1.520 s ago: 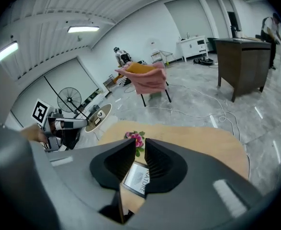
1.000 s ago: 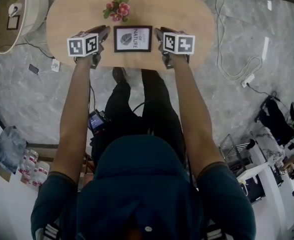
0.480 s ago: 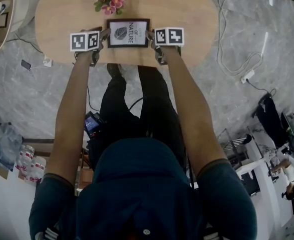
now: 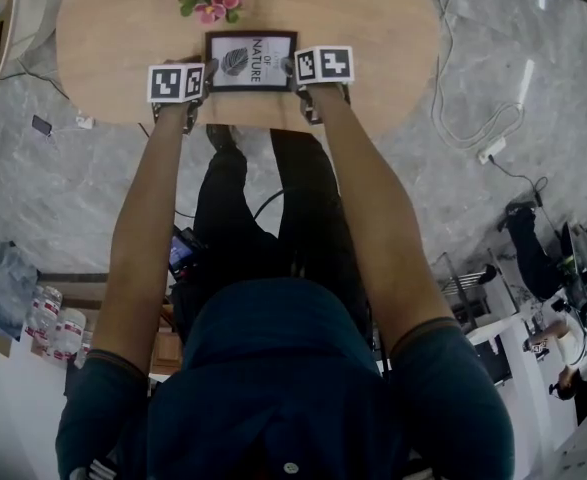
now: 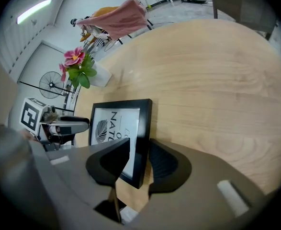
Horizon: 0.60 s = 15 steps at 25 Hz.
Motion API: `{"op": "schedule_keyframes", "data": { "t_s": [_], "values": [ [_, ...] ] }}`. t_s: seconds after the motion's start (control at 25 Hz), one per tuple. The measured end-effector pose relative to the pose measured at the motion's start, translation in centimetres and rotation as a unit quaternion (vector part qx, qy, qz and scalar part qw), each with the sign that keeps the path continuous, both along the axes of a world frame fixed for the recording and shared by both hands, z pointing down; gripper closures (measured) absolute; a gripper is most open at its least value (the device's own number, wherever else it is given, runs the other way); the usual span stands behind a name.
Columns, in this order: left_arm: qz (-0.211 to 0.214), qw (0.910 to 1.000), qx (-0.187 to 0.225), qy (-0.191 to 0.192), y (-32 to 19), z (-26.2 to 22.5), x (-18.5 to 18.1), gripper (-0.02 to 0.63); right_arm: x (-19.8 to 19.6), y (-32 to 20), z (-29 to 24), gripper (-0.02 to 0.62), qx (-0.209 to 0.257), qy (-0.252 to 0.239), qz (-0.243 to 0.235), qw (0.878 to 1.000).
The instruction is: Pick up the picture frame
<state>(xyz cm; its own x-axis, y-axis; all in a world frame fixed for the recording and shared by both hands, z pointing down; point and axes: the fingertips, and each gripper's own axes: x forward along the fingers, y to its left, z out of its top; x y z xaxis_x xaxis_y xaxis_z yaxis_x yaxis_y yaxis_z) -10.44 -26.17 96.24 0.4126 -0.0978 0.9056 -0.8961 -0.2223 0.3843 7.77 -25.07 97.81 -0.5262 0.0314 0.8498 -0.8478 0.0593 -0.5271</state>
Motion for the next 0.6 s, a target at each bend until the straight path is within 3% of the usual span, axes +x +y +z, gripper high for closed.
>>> {"op": "schedule_keyframes", "data": {
  "t_s": [0.28,0.6],
  "values": [
    [-0.022,0.9993,0.005,-0.029,0.4,1.6,0.2,0.527,0.3,0.0,0.4,0.495,0.007,0.031,-0.020,0.999],
    [-0.031,0.9992,0.003,-0.024,0.4,1.1,0.4,0.534,0.7,0.0,0.0,0.508,0.016,0.049,-0.001,0.999]
  ]
}}
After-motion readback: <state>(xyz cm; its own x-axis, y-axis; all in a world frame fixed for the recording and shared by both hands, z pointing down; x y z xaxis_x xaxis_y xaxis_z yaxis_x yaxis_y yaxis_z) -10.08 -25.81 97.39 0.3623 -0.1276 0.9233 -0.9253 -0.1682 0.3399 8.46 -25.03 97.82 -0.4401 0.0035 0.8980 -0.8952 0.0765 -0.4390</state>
